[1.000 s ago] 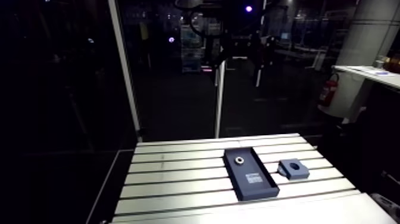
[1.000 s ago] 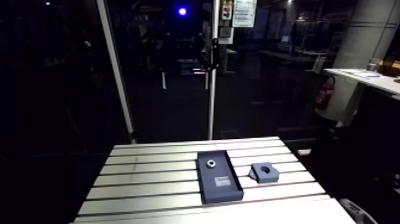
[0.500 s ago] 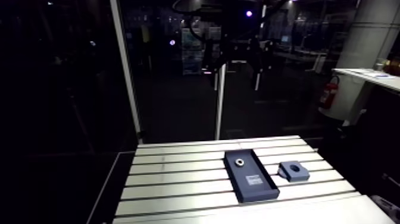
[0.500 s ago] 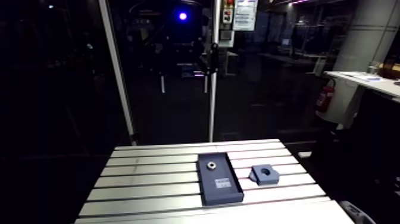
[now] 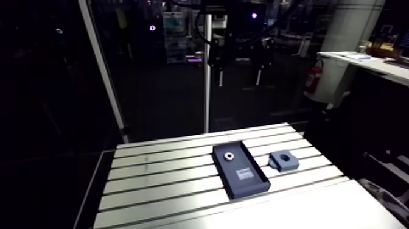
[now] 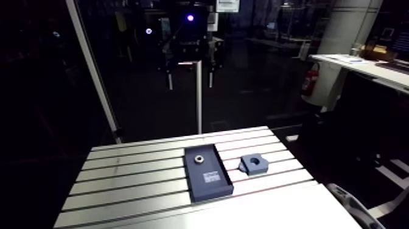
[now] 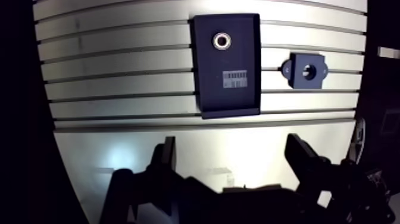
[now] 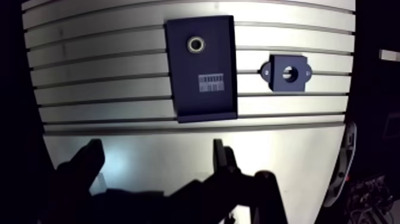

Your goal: Pick up the bearing and press it into the housing until flush.

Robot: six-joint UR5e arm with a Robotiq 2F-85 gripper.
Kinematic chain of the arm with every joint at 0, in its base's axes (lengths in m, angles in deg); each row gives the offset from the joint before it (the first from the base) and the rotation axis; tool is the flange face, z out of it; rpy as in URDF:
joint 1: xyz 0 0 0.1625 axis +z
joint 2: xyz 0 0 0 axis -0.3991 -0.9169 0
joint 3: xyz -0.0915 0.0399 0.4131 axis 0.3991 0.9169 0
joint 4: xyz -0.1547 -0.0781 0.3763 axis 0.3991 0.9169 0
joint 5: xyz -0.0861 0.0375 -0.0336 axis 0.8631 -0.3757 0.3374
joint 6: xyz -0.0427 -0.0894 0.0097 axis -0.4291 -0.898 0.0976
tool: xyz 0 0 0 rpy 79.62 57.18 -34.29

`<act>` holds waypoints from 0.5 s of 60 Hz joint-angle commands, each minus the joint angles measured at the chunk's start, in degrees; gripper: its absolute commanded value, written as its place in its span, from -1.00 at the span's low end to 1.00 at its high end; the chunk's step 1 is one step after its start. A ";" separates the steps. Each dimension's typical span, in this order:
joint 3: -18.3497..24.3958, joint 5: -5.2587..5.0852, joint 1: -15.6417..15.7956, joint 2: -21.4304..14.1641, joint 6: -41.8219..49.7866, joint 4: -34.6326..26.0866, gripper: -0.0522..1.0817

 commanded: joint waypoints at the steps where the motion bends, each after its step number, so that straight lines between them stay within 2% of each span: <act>1: -2.13 0.14 -0.71 3.59 -0.76 7.12 -0.88; 5: -3.49 -0.04 -0.88 4.98 -1.24 11.27 -0.88; 20: -5.35 0.22 -1.61 8.88 -2.05 14.92 -0.88; 24: -5.97 0.94 -1.68 9.67 -2.88 17.34 -0.88; 26: -6.57 1.91 -1.68 10.31 -3.21 18.91 -0.88; 30: -6.89 2.32 -1.68 10.92 -3.29 19.04 -0.88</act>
